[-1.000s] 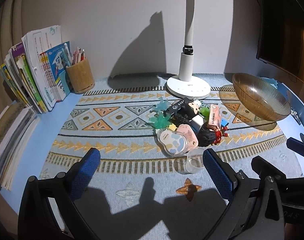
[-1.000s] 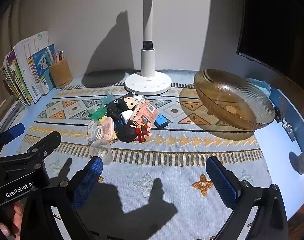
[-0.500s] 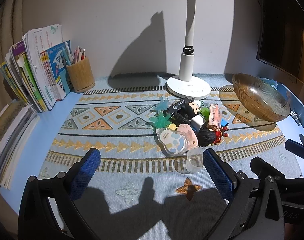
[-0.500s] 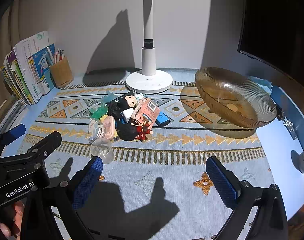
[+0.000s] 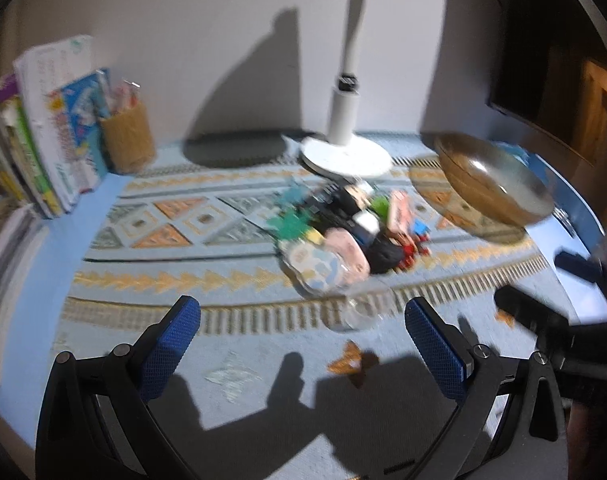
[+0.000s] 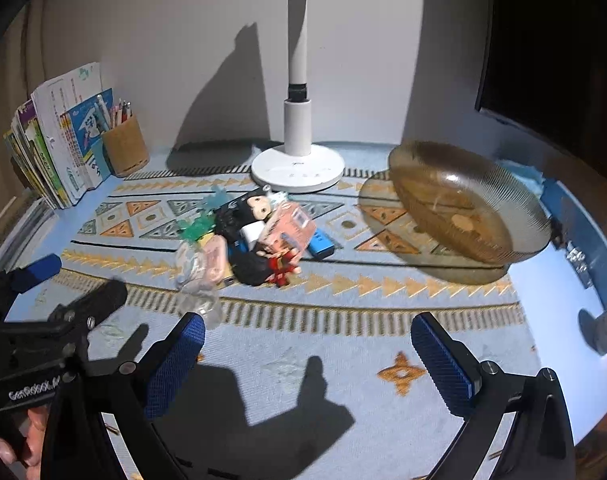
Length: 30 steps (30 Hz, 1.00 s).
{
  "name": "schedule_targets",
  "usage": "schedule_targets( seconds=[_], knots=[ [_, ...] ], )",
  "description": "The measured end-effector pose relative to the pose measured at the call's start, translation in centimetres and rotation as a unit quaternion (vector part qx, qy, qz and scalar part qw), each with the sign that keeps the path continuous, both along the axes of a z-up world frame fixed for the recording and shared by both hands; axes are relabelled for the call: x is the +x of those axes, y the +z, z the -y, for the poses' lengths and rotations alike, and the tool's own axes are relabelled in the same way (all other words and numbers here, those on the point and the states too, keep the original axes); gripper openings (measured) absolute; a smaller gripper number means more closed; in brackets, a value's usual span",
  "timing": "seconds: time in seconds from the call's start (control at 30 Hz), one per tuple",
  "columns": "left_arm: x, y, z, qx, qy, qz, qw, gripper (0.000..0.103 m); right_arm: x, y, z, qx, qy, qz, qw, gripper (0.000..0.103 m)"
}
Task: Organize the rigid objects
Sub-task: 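Grasp the clear plastic cup with the left gripper while the right grasps the blue lighter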
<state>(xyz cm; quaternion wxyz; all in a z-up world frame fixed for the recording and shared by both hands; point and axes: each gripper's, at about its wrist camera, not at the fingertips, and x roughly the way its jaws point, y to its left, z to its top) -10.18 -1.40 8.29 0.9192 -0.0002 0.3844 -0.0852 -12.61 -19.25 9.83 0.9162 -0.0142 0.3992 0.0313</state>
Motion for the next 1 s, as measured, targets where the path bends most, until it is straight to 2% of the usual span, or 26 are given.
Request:
schedule_targets(
  seconds=[0.13, 0.27, 0.33, 0.47, 0.57, 0.6, 0.63, 0.77, 0.83, 0.87, 0.93, 1.0],
  knots=[
    [0.8, -1.9, 0.9, -0.027, -0.043, -0.044, 0.9977, 0.102, 0.9, -0.4, 1.9, 0.03, 0.004, -0.01, 1.0, 0.103],
    [2.2, -3.6, 1.3, -0.049, -0.052, -0.072, 0.9949, 0.102, 2.8, -1.6, 3.5, 0.083, 0.027, -0.041, 0.995, 0.103],
    [2.9, -4.1, 1.6, -0.05, -0.053, -0.082, 0.994, 0.102, 3.8, -2.0, 3.7, 0.094, 0.042, -0.055, 0.993, 0.103],
    [4.0, -4.6, 2.2, -0.054, -0.054, -0.09, 0.993, 0.101, 7.3, -2.7, 3.8, 0.02, 0.068, -0.073, 0.995, 0.099],
    [4.5, -5.3, 2.7, -0.047, -0.056, -0.095, 0.9928, 0.101, 9.7, -3.8, 4.3, 0.01, 0.083, -0.095, 0.992, 0.084],
    [4.7, -5.5, 2.9, -0.04, -0.057, -0.096, 0.9929, 0.099, 10.4, -4.3, 4.4, 0.009, 0.089, -0.105, 0.99, 0.075],
    [4.8, -5.7, 3.1, -0.035, -0.058, -0.096, 0.993, 0.096, 10.8, -4.7, 4.4, 0.007, 0.093, -0.108, 0.99, 0.071],
    [5.2, -6.3, 3.9, -0.016, -0.064, -0.1, 0.9928, 0.086, 12.7, -6.3, 4.4, 0.032, 0.109, -0.113, 0.987, 0.069],
    [5.4, -6.5, 4.0, -0.012, -0.067, -0.103, 0.9924, 0.073, 13.5, -6.8, 4.1, 0.041, 0.119, -0.114, 0.985, 0.068],
    [5.5, -6.6, 4.1, -0.012, -0.067, -0.104, 0.9922, 0.07, 13.9, -7.0, 3.9, 0.041, 0.121, -0.115, 0.985, 0.068],
    [5.6, -6.7, 4.2, -0.007, -0.069, -0.1, 0.9925, 0.062, 14.7, -7.6, 3.6, 0.03, 0.118, -0.117, 0.986, 0.059],
    [5.6, -6.6, 4.4, 0.002, -0.072, -0.094, 0.993, 0.054, 15.4, -8.0, 3.2, 0.024, 0.122, -0.117, 0.985, 0.055]
  ],
)
